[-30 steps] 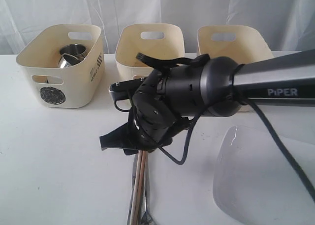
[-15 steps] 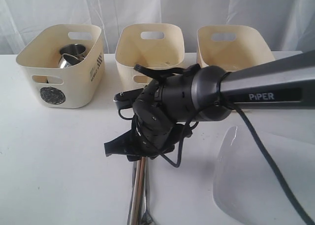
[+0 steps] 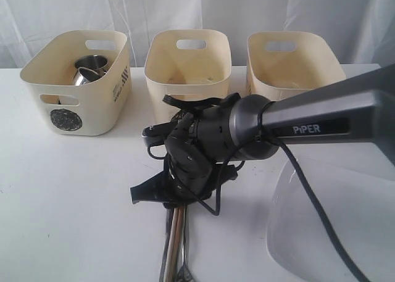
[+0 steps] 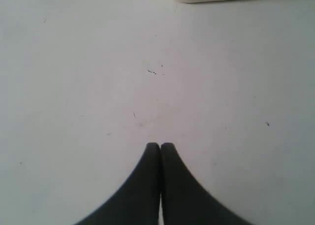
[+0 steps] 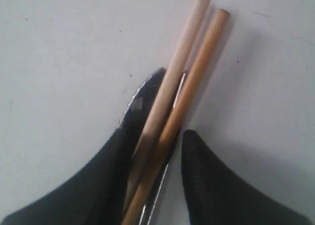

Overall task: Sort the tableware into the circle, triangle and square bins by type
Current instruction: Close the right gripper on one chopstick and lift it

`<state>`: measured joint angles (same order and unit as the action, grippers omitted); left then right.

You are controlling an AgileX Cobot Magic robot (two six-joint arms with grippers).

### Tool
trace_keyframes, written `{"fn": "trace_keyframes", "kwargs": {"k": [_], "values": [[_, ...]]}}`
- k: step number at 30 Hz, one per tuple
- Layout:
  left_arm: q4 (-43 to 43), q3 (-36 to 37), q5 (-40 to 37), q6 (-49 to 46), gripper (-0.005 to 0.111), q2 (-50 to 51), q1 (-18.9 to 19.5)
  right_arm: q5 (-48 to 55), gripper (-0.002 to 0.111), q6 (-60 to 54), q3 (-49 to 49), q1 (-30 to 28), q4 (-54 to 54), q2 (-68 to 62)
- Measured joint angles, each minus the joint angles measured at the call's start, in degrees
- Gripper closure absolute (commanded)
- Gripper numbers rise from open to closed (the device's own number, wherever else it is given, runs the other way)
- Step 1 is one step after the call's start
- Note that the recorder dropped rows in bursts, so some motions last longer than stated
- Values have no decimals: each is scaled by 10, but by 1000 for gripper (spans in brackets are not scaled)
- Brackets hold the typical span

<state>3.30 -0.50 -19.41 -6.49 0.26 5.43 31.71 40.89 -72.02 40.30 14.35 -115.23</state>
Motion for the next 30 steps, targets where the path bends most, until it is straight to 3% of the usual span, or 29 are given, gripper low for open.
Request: {"fn": "trace_keyframes", "kwargs": {"k": [10, 17, 19, 23, 30], "values": [[0, 0, 0, 0, 107, 0, 0, -10, 105, 0, 0, 0, 0, 2], [0, 0, 0, 0, 107, 0, 0, -36, 108, 1, 0, 0, 0, 11], [0, 0, 0, 0, 107, 0, 0, -36, 102, 0, 0, 0, 0, 11], [0, 0, 0, 0, 107, 0, 0, -27, 76, -58, 0, 0, -28, 11], [0, 0, 0, 0, 107, 0, 0, -20, 74, -86, 0, 0, -52, 11]]}}
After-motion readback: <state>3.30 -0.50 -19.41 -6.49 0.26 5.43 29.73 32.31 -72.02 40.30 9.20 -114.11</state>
